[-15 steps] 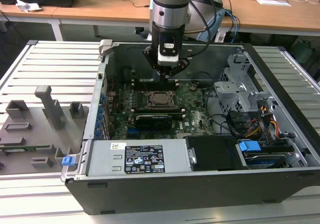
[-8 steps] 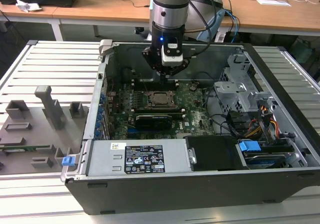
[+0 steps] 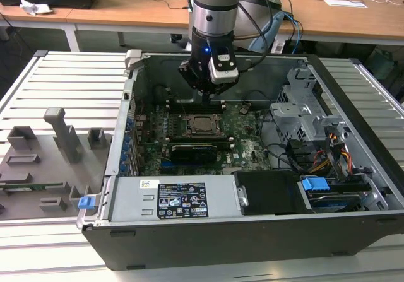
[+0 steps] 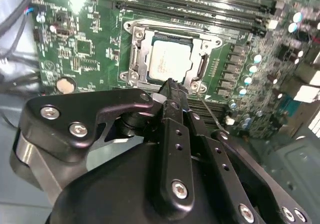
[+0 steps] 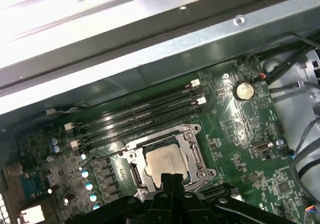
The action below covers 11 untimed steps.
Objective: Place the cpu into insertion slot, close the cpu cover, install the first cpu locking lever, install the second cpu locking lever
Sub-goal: 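Install the first cpu locking lever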
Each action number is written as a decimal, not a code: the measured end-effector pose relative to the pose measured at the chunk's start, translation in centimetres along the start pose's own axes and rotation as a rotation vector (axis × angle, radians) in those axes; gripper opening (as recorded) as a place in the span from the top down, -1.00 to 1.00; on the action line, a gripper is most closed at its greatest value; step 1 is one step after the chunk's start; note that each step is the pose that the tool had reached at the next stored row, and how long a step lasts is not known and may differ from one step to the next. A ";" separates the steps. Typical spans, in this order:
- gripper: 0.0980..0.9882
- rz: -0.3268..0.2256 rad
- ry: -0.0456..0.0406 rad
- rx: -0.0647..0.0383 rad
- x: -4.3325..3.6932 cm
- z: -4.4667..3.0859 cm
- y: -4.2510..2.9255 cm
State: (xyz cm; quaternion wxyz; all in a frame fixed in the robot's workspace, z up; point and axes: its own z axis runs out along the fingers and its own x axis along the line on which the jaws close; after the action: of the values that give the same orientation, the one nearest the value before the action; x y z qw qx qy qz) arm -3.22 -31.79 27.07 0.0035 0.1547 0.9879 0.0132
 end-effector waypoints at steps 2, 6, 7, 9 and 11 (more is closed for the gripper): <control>0.98 -0.041 0.0011 0.000 0.00 0.00 0.00; 0.98 -0.104 0.0029 0.000 0.00 0.00 0.00; 0.98 -0.116 0.0032 0.000 0.00 0.00 0.00; 0.98 -0.135 0.0037 0.000 0.00 0.00 0.00; 0.98 -0.158 0.0043 0.000 0.00 0.00 0.00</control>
State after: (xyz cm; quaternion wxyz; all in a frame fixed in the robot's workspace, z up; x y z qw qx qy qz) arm -3.22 -31.79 27.07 0.0024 0.0763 0.9970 0.0134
